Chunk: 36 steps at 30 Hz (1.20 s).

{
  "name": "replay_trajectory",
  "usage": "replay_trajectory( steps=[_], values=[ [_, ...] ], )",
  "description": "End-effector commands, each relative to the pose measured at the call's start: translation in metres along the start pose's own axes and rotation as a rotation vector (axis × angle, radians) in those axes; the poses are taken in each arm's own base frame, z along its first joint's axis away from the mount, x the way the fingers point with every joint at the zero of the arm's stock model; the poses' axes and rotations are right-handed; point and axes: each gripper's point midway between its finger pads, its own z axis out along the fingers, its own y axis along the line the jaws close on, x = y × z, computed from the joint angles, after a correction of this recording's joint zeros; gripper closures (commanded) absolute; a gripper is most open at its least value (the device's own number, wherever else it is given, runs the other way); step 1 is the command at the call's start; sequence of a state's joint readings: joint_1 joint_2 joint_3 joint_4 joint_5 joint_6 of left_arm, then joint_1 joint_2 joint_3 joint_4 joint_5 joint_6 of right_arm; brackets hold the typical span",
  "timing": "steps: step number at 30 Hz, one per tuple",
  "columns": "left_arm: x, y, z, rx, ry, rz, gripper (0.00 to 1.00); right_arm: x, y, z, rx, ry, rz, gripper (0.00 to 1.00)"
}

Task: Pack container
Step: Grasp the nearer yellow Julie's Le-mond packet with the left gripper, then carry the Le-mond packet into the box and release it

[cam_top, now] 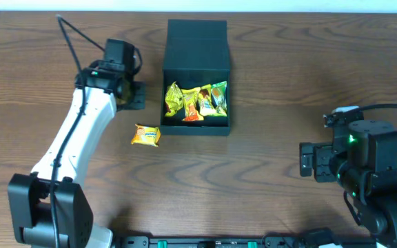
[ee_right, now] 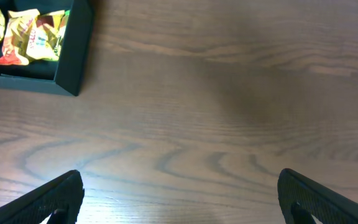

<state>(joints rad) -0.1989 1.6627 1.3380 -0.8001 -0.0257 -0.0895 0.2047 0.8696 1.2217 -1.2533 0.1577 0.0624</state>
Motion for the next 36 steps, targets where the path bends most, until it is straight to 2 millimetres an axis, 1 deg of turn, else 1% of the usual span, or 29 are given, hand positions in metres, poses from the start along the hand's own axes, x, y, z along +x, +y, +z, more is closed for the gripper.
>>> replay_trajectory(
  steps=[1,5,6,10,14,18,21,24,28,32,35,36],
  values=[
    [-0.006,-0.029,-0.004,0.051,-0.029,0.037,0.76,0.0,-0.002,-0.001,0.011,-0.003,-0.015,0.01],
    [-0.008,-0.072,-0.009,0.102,-0.076,0.118,0.76,0.0,-0.002,-0.001,0.011,-0.003,-0.015,0.01],
    [-0.007,-0.078,-0.009,0.105,-0.078,0.125,0.76,0.0,-0.002,-0.001,0.011,-0.003,-0.015,0.01],
    [-0.001,-0.095,-0.001,0.117,-0.06,0.118,0.76,0.0,-0.002,-0.001,0.011,-0.003,-0.014,0.01],
    [0.008,-0.113,0.019,0.122,-0.019,0.117,0.76,0.0,-0.002,-0.001,0.011,-0.003,-0.015,0.01],
    [0.024,-0.13,0.037,0.119,0.032,0.161,0.76,0.0,-0.002,-0.001,0.011,-0.003,-0.015,0.01],
    [0.028,-0.134,0.042,0.115,0.047,0.154,0.75,0.0,-0.002,-0.001,0.011,-0.003,-0.015,0.01],
    [0.033,-0.133,0.047,0.104,0.072,0.101,0.75,0.0,-0.002,-0.001,0.011,-0.003,-0.015,0.01],
    [0.04,-0.13,0.051,0.086,0.106,0.045,0.75,0.0,-0.002,-0.001,0.011,-0.003,-0.015,0.01],
    [0.041,-0.126,0.051,0.061,0.104,0.04,0.74,0.0,-0.002,-0.001,0.011,-0.003,-0.015,0.01],
    [0.045,-0.121,0.051,0.041,0.122,0.044,0.74,0.0,-0.002,-0.001,0.011,-0.003,-0.015,0.01],
    [0.046,-0.119,0.051,0.029,0.123,0.046,0.72,0.0,-0.002,-0.001,0.011,-0.003,-0.015,0.01]
  ],
)
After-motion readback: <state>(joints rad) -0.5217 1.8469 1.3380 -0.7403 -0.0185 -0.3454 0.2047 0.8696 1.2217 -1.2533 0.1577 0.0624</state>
